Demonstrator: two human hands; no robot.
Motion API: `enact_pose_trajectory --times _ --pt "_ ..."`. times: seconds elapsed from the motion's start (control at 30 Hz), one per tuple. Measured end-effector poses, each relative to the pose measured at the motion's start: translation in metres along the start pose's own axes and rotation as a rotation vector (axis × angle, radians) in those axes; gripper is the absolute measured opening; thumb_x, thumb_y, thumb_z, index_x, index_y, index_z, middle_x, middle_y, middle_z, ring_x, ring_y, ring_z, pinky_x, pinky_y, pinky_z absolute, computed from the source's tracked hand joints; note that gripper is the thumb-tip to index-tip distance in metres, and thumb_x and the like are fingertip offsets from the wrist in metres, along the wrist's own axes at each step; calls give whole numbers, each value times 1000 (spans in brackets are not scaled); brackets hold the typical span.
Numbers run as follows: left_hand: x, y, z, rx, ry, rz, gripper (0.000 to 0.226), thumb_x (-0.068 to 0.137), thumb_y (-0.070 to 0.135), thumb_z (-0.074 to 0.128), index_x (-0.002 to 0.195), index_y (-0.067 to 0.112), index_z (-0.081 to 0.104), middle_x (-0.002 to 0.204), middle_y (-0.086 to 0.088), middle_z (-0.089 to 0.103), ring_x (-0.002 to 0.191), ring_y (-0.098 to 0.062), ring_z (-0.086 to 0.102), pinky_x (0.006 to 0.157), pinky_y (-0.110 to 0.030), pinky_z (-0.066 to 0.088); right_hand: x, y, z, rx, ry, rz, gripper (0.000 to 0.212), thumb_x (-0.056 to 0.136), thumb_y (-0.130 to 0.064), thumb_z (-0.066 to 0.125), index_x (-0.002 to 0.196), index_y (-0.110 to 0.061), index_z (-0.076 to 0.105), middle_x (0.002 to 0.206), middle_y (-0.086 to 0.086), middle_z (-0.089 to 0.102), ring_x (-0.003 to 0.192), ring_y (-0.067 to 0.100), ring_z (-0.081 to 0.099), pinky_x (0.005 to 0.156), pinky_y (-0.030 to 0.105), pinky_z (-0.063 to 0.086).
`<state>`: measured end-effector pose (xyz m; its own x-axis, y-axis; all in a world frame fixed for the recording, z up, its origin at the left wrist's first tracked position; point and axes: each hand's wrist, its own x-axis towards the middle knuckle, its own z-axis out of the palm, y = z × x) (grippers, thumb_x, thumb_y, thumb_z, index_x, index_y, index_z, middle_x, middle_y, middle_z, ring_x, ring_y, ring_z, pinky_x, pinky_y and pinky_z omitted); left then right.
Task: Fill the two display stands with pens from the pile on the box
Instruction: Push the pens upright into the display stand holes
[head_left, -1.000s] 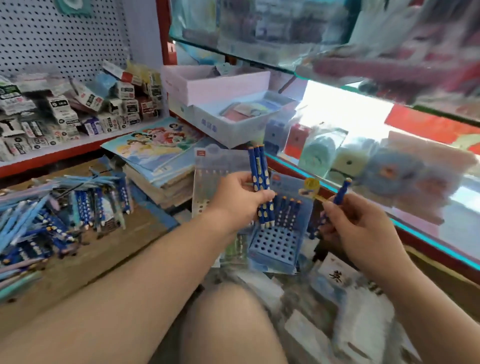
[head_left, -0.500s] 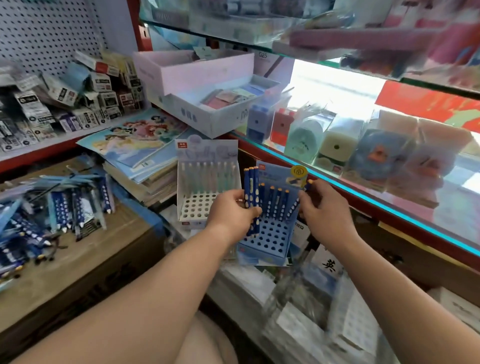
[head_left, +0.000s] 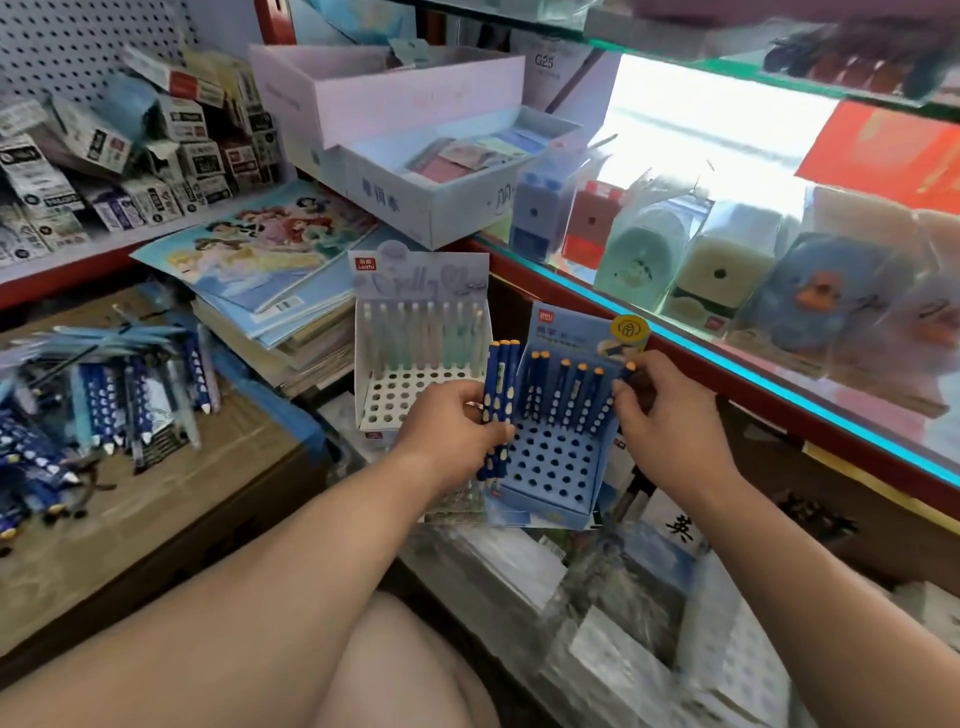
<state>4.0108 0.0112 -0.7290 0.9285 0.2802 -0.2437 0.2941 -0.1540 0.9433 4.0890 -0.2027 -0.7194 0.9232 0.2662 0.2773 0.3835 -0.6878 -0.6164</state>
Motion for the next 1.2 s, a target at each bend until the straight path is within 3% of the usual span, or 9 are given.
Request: enact_pose_trajectory --times 0.17,0.27,0.37,0.6,0.7,0.87,1.07,1.2 --pt "-5 -1 -2 18 -43 6 26 92 7 74 116 14 71 95 -6 79 87 -22 77 73 -36 64 2 0 6 -56 43 -30 17 102 -26 57 115 -21 66 86 -4 64 74 14 55 66 30 39" --pt "-6 0 -2 15 -45 1 26 92 6 74 117 14 70 96 -7 79 87 -24 76 77 -42 64 3 -1 8 -100 49 6 13 100 -27 59 104 -17 67 81 -1 63 75 22 57 66 35 44" --pt "-6 0 -1 22 -44 2 26 91 6 74 116 14 71 95 -7 79 87 -24 76 79 -43 64 6 -2 7 -138 50 57 15 100 -29 60 91 -17 62 70 -5 55 68 21 54 61 34 39" --pt "-6 0 -1 21 -60 1 29 91 6 74 118 14 70 97 -8 78 91 -25 76 84 -48 63 16 -4 2 -161 15 121 19 99 -34 61 90 -17 64 70 -8 55 67 15 52 61 33 37" --pt "-7 1 0 6 -72 1 28 91 5 74 118 14 70 96 -8 77 92 -25 75 84 -47 63 15 -4 4 -133 59 128 24 98 -42 61 92 -19 65 73 -8 58 71 16 57 63 34 43" --pt "-5 0 3 16 -84 9 25 91 6 75 113 17 71 96 -8 78 91 -26 75 84 -47 63 13 -5 10 -93 123 147 24 98 -40 63 99 -16 65 75 -11 57 73 17 58 66 33 43" --pt "-4 -1 2 27 -90 5 26 90 6 76 114 17 71 94 -6 78 88 -23 76 79 -42 64 14 -5 13 43 72 185 18 99 -37 64 86 -24 69 73 -6 70 73 18 69 73 47 59" --pt "-3 -1 2 29 -100 5 27 90 6 75 114 17 71 95 -7 78 87 -23 76 79 -40 64 15 -7 14 -39 -8 189 23 102 -33 59 85 -19 66 69 -1 64 68 19 63 59 34 49"
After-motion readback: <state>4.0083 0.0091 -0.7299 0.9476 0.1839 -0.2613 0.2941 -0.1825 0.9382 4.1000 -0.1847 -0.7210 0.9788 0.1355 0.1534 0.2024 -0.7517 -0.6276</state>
